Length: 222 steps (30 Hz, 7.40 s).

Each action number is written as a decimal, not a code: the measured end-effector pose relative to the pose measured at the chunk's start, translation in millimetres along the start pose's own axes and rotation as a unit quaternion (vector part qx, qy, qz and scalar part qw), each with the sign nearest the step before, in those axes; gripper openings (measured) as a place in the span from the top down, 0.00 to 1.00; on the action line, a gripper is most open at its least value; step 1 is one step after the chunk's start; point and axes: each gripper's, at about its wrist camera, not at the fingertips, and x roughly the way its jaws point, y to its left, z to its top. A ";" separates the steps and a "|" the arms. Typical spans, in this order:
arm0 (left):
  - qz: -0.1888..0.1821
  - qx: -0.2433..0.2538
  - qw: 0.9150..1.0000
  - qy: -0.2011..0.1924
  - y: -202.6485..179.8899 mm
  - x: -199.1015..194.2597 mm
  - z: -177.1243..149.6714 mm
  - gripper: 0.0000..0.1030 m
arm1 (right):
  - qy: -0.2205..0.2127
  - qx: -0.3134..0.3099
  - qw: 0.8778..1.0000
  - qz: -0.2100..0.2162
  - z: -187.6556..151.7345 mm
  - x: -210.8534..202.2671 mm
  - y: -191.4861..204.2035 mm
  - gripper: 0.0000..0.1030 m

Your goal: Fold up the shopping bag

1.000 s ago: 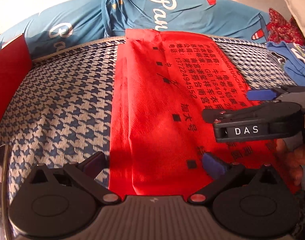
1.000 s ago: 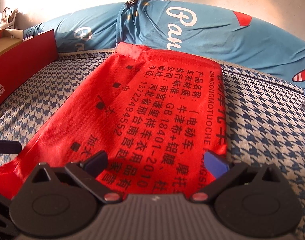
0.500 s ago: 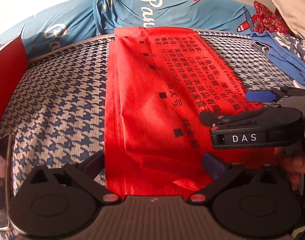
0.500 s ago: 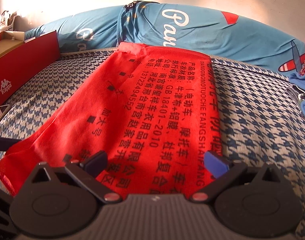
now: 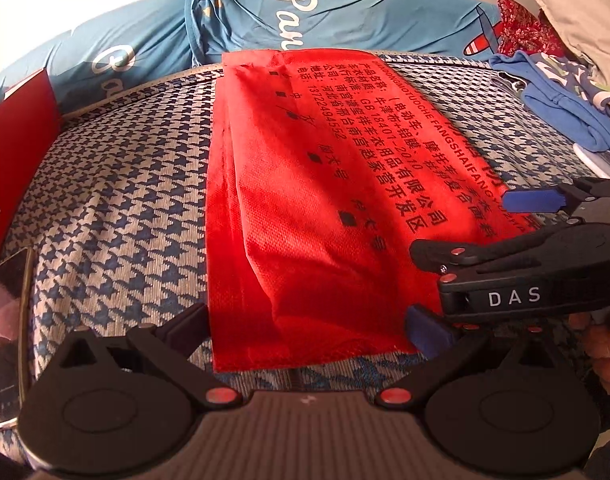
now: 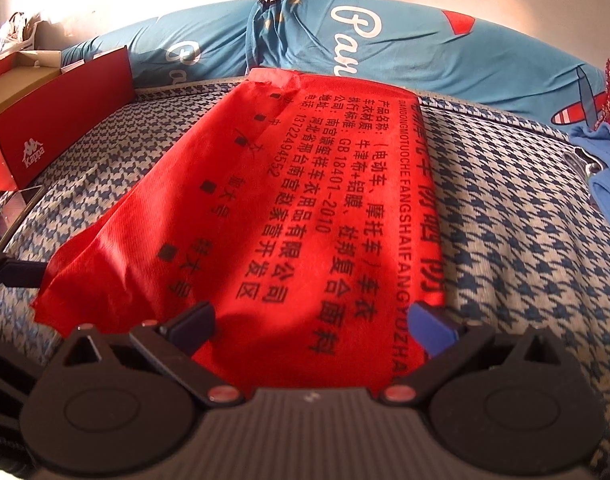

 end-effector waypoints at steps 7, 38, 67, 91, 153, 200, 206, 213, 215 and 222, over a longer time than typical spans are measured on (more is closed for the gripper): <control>0.001 0.025 1.000 0.002 -10.8 -8.4 -10.5 0.00 | 0.019 -0.002 1.000 0.000 -8.9 -21.3 3.7 0.00; 0.007 0.047 0.999 0.009 -22.2 -22.7 -34.2 0.00 | 0.016 0.044 0.999 0.000 -24.4 -36.9 -6.7 0.22; -0.002 0.038 0.999 -0.011 -27.6 -16.4 -21.0 0.00 | -0.076 0.085 0.992 0.045 24.3 -97.8 -19.0 0.50; 0.006 0.041 0.999 -0.034 -34.9 -11.2 -5.6 0.00 | -0.059 0.034 0.998 0.007 33.1 -114.8 -13.8 0.13; -0.014 0.040 0.999 -0.022 -35.5 -29.3 -13.5 0.00 | 0.071 -0.112 0.974 0.185 40.5 -22.9 50.6 0.80; -0.014 0.041 0.999 -0.022 -47.7 -22.7 -28.6 0.00 | 0.059 -0.089 0.959 0.261 58.9 -10.6 71.3 0.29; -0.013 0.040 0.999 -0.021 -55.2 -20.7 -32.0 0.00 | 0.030 -0.087 0.977 0.194 65.1 -18.6 55.0 0.30; 0.000 0.035 0.999 -0.034 -55.6 -29.6 -33.9 0.00 | 0.049 -0.084 0.984 0.147 45.3 1.1 40.1 0.28; 0.003 0.033 0.999 -0.042 -53.3 -36.3 -32.7 0.00 | 0.054 -0.089 0.985 0.141 39.9 6.6 38.2 0.20; 0.011 0.061 0.994 -0.088 -28.9 -51.1 -9.8 0.00 | 0.041 -0.120 0.982 0.140 27.1 7.0 36.4 0.09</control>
